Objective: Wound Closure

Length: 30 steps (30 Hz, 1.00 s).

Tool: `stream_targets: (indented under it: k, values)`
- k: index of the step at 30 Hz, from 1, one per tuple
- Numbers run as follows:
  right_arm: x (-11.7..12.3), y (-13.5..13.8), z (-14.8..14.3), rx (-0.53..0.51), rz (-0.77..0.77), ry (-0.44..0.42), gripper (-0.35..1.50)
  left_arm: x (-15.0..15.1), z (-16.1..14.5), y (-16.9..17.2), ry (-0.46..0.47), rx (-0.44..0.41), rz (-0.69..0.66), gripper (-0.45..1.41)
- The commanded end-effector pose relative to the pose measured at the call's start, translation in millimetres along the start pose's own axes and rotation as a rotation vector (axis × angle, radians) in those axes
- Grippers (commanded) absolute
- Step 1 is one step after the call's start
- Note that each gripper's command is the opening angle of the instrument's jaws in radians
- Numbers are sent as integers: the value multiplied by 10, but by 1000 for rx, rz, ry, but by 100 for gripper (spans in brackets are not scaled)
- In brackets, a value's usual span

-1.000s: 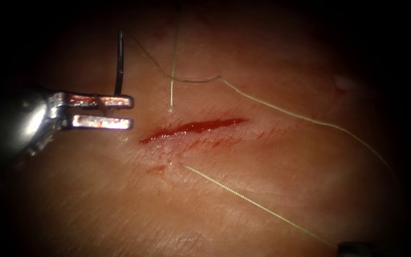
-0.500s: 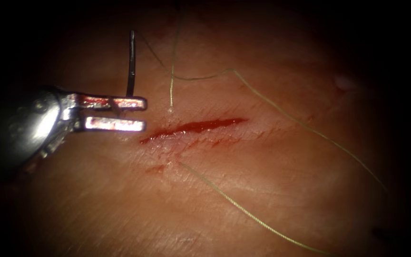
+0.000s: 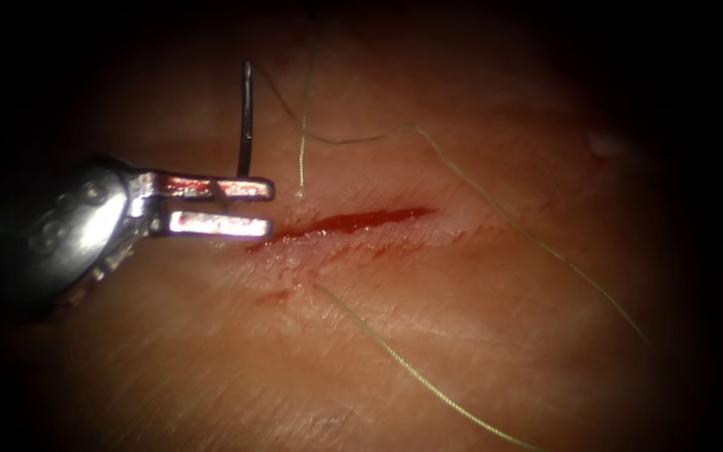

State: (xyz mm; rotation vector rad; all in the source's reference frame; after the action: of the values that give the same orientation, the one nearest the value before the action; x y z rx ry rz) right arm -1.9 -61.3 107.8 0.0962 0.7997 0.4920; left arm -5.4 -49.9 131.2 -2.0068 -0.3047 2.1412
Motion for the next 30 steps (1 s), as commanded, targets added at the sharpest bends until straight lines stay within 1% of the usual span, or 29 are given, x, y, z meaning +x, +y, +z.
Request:
stream_targets:
  k: [1, 2, 3, 4, 5, 6, 7, 8, 9, 10, 11, 12, 13, 14, 15, 17, 19, 20, 22, 23, 26, 27, 28, 30]
  values:
    - [27, 11, 15, -8, 6, 33, 109, -8, 5, -4, 1, -2, 3, -45]
    - [51, 16, 25, -11, 31, 78, 109, -11, 8, -4, 4, -5, 6, -45]
    - [60, 16, 32, -3, 37, 95, 109, -12, 9, -3, 2, -7, 8, -45]
    - [60, 16, 32, -3, 37, 95, 109, -12, 9, -3, 2, -7, 8, -45]
    - [69, 14, 39, 22, 44, 113, 111, -13, 9, -3, 2, -8, 9, -45]
    - [86, 5, 59, 58, 46, 139, 104, -15, 9, -3, 3, -10, 10, -45]
    - [86, 5, 59, 58, 46, 139, 104, -15, 9, -3, 3, -10, 10, -45]
    - [93, -1, 69, 61, 72, 140, 104, -16, 8, -4, 3, -11, 11, -45]
    - [107, -16, 92, 81, 116, 147, 106, -17, 7, -5, 3, -13, 12, -45]
    - [107, -16, 92, 81, 116, 147, 106, -17, 7, -5, 3, -13, 12, -45]
    - [113, -22, 101, 85, 133, 150, 106, -18, 6, -5, 4, -14, 12, -45]
    - [124, -38, 123, 104, 163, 157, 106, -21, 5, -5, 4, -16, 15, -45]
    - [124, -38, 123, 104, 163, 157, 106, -21, 5, -5, 4, -16, 15, -45]
    - [128, -44, 132, 110, 166, 160, 106, -23, 4, -5, 1, -17, 16, -45]
    - [136, -57, 151, 117, 176, 168, 106, -26, 3, -5, -4, -20, 19, -45]
    - [142, -65, 166, 122, 181, 166, 106, -28, 2, -5, -12, -24, 20, -45]
    - [144, -72, 182, 126, 204, 144, 106, -29, 1, -5, -18, -26, 21, -45]
    - [145, -76, 197, 110, 232, 111, 106, -29, 0, -5, -18, -27, 21, -45]
    - [144, -80, 217, 81, 272, 61, 111, -29, -1, -5, -17, -28, 20, -45]
    - [145, -81, 222, 77, 279, 53, 113, -29, -1, -5, -17, -28, 20, -45]
    - [146, -84, 240, 57, 278, 7, 113, -29, -1, -5, -17, -28, 20, -45]
    - [145, -89, 255, 49, 276, -35, 113, -29, -1, -5, -17, -29, 20, -45]
    - [142, -92, 269, 43, 273, -58, 113, -29, -1, -5, -17, -29, 21, -45]
    - [138, -98, 284, 54, 269, -76, 114, -28, 0, -4, -17, -29, 21, -45]
